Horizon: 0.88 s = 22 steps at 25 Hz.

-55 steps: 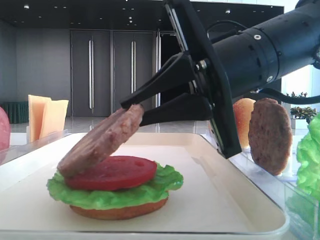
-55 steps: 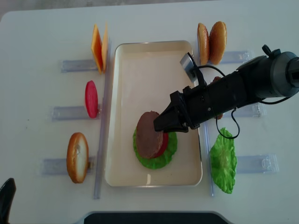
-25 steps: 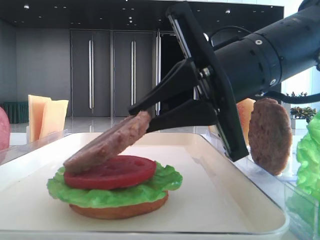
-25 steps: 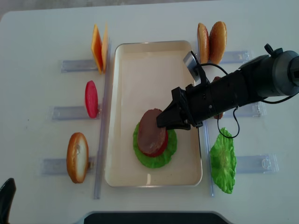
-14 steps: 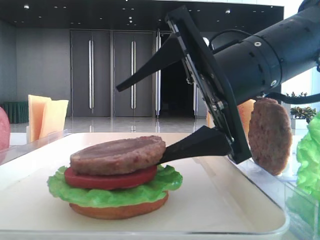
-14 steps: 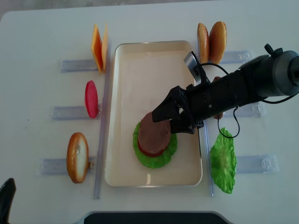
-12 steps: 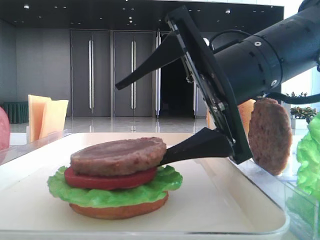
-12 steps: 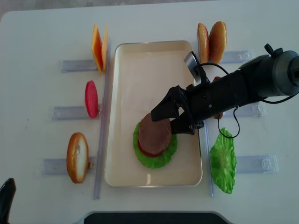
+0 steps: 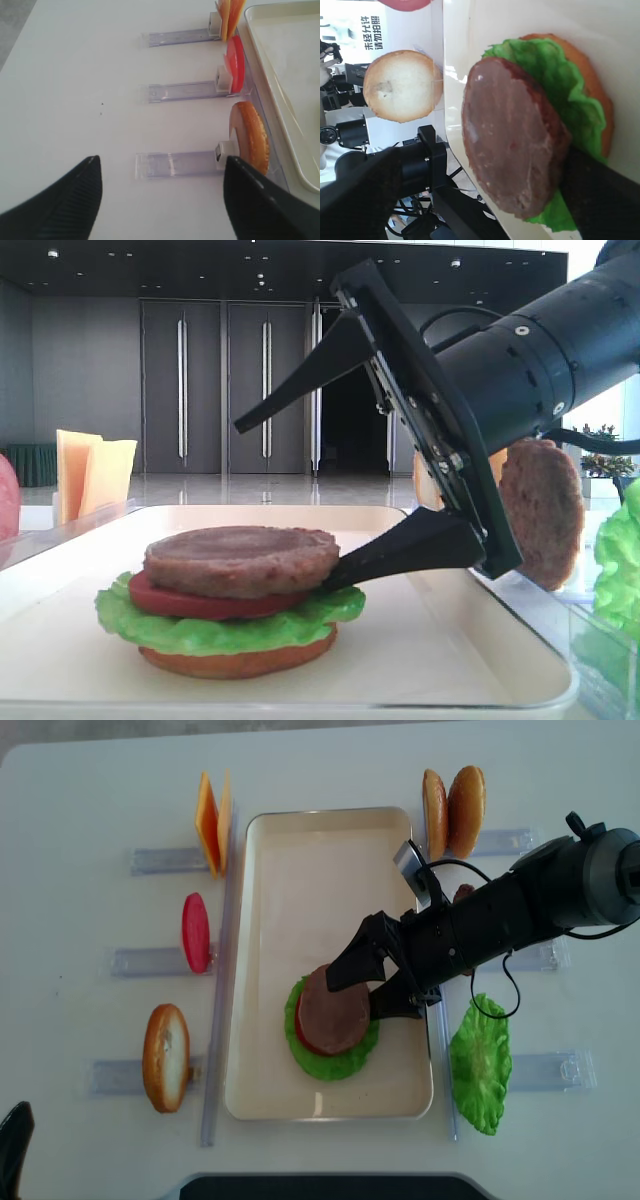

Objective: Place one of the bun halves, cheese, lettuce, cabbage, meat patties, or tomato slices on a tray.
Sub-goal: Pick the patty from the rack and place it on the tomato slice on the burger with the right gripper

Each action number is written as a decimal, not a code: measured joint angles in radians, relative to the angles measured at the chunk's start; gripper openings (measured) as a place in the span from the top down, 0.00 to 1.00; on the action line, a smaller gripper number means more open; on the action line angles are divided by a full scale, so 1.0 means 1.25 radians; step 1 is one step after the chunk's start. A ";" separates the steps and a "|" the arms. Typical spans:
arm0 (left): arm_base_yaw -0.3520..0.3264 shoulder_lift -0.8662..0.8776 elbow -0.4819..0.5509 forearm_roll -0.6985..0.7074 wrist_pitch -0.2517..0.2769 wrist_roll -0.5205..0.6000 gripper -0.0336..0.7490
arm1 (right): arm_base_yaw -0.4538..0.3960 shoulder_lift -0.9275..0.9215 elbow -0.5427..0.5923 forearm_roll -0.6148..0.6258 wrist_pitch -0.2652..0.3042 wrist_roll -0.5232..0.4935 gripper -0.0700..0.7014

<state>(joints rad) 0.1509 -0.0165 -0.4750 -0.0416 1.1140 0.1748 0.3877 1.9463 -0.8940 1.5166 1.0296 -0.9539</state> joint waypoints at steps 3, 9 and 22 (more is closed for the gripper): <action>0.000 0.000 0.000 0.000 0.000 0.000 0.22 | 0.001 0.000 0.000 -0.006 0.001 0.006 0.13; 0.000 0.000 0.000 0.000 0.000 0.000 0.22 | 0.010 -0.021 0.000 -0.039 0.000 0.013 0.13; 0.000 0.000 0.000 0.000 0.000 0.000 0.22 | 0.015 -0.166 -0.039 -0.182 -0.009 0.140 0.13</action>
<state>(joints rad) 0.1509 -0.0165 -0.4750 -0.0416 1.1140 0.1748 0.4067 1.7389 -0.9426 1.2893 1.0187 -0.7791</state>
